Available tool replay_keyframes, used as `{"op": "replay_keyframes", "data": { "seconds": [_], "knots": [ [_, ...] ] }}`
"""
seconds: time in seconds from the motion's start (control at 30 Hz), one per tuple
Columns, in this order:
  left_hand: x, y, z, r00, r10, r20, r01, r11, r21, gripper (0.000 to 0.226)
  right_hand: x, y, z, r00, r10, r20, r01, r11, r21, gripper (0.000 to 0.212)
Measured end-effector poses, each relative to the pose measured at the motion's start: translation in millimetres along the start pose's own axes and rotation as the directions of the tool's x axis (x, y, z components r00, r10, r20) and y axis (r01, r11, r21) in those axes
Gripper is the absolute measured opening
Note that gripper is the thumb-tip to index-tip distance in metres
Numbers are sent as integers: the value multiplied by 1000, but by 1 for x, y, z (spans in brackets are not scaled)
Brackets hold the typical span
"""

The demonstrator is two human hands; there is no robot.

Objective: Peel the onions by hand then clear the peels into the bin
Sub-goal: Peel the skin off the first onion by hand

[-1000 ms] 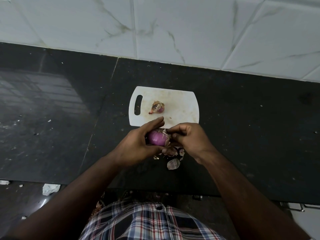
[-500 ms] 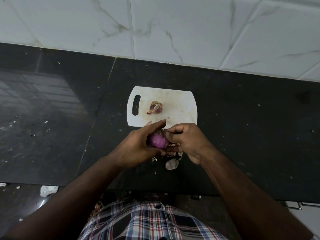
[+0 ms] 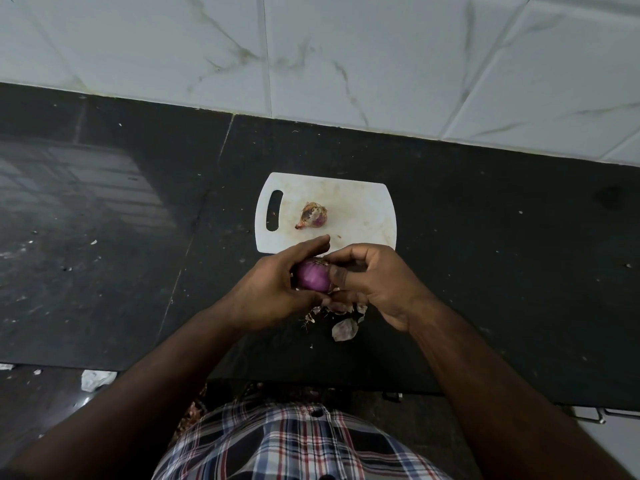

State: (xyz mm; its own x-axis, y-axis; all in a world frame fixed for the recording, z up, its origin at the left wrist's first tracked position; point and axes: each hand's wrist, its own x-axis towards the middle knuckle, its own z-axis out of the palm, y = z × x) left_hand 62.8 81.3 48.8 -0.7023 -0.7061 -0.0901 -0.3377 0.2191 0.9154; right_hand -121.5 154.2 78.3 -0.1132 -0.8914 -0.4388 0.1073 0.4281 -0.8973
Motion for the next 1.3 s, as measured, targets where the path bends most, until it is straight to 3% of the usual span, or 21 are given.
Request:
{"op": "replay_keyframes", "data": {
  "seconds": [0.13, 0.23, 0.4, 0.6, 0.8, 0.87, 0.97, 1.1, 1.23, 1.3],
  "knots": [
    [1, -2, 1, 1000, -6, 9, 6, 998, -58, 90, 3, 4, 1, 996, 36, -87, -33, 999, 37, 8],
    [1, -4, 3, 999, -27, -29, 23, 989, -145, 80, 3, 5, 2, 996, 39, -83, -31, 995, 94, 11],
    [2, -8, 8, 997, -52, -61, 37, 972, -233, 73, 5, 9, 11, 999, 32, -42, -26, 989, 144, 38],
    [1, -6, 7, 995, -62, -77, 35, 949, -313, 69, 8, 10, 7, 999, 12, -47, -4, 986, 167, 18],
    [-1, -6, 4, 990, -99, -97, 50, 907, -417, 69, 8, 9, 7, 999, 9, -33, -3, 985, 171, 17],
    [0, -6, 5, 990, -112, -90, 59, 888, -457, 69, 8, 9, 10, 1000, -11, -27, 15, 989, 149, 25],
    [1, -4, 6, 985, -147, -93, 72, 830, -554, 66, 10, 9, 10, 992, -111, -61, 115, 992, 61, 30],
    [-1, -2, 4, 978, -206, -36, 112, 661, -742, 53, 14, 9, 8, 978, -174, -115, 178, 984, 26, 22],
    [0, -5, 6, 971, -238, 13, 142, 534, -833, 82, 13, 9, 10, 985, -150, -80, 158, 983, 97, 17],
    [-1, -4, 7, 968, -248, 35, 158, 498, -852, 80, 13, 10, 13, 979, -178, -95, 184, 981, 63, 19]
  ]
}}
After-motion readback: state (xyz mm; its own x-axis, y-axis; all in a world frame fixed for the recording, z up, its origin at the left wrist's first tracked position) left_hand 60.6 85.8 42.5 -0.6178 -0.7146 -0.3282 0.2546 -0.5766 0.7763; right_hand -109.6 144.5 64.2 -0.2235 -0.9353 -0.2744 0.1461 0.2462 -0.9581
